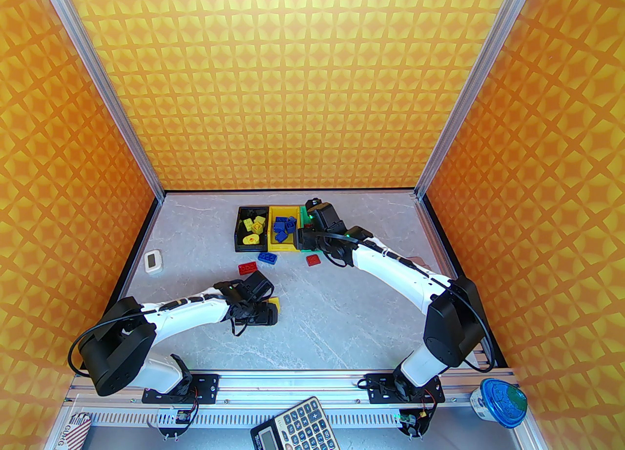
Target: Sort the legos into containers by color
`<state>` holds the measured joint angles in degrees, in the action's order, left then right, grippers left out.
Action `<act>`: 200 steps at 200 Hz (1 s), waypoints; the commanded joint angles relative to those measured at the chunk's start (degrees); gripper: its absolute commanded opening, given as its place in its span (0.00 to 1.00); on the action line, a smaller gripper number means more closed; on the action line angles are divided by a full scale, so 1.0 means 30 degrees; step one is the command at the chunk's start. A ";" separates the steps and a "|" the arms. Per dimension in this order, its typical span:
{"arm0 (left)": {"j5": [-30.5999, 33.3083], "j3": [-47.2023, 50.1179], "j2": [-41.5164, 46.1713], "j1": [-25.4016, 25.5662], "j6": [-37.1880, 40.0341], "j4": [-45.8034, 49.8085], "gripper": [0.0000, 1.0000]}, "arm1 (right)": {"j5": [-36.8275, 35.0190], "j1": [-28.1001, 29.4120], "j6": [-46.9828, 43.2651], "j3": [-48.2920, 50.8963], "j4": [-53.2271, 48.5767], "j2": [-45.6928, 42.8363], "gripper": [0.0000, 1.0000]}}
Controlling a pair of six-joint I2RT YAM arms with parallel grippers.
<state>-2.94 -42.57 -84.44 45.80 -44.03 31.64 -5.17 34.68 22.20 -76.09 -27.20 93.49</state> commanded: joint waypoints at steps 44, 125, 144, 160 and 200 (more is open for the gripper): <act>0.1192 -0.0590 -0.0166 -0.0098 0.0617 0.1329 0.61 | -0.0437 -0.0069 -0.0031 0.0463 0.0042 -0.0473 0.65; 0.2246 -0.1474 0.0155 -0.1556 0.2158 0.2794 0.66 | -0.0687 -0.0072 -0.0060 0.0724 0.0057 -0.0624 0.65; 0.2258 -0.1994 0.0116 -0.1819 0.2715 0.2751 0.67 | -0.0664 -0.0071 -0.0024 0.0691 0.0052 -0.0586 0.65; 0.1747 -0.2410 -0.0029 -0.1820 0.3150 0.2675 0.69 | -0.0705 -0.0067 -0.0027 0.0723 0.0041 -0.0627 0.65; 0.0357 -0.2540 -0.0109 -0.1775 0.3630 0.1755 0.72 | -0.0917 -0.0074 -0.0068 0.0776 -0.0048 -0.0667 0.66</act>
<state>0.89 -48.99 -84.73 40.49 -35.44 38.06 -6.22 34.68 22.20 -74.59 -27.18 93.30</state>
